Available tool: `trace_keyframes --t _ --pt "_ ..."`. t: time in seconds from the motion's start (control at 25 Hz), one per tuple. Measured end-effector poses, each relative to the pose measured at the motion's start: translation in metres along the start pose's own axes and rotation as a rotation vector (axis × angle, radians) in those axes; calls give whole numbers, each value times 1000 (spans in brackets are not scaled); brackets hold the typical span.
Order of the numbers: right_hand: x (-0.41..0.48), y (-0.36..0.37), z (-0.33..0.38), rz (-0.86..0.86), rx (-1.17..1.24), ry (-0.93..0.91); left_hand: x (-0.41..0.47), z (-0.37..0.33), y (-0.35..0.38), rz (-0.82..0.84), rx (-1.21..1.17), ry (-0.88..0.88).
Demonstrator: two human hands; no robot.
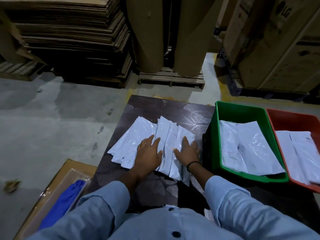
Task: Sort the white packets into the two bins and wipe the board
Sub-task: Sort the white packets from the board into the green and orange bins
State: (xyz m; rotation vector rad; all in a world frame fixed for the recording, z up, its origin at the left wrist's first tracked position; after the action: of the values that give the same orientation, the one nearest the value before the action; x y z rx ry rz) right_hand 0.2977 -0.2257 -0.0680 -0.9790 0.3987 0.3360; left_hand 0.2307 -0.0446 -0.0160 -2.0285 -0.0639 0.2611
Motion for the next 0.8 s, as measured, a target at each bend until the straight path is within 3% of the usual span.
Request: trace_keyframes --t 0.28,0.4,0.52,0.8 --pt "-8 -28 -29 -167 156 40 12 -41 6 -2 17 132" --pt "-13 -35 -36 -196 272 5 14 -64 33 84 116 183" --pt "-16 -48 -40 -214 363 0 18 -65 65 192 237 125" --pt "-24 -35 -43 -124 220 -38 13 -53 81 133 298 162"
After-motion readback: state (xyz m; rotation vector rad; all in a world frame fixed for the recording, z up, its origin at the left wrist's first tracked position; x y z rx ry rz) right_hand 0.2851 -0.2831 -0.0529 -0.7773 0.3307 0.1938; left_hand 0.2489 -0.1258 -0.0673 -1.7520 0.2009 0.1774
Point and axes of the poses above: each hand's wrist, its own x-axis towards the middle knuckle, its own y-axis out of the palm, z = x × y, the point moved 9 cm from there along x, towards the middle knuckle, and after that the axes turned 2 degrees about z, right-handed, at the moved point
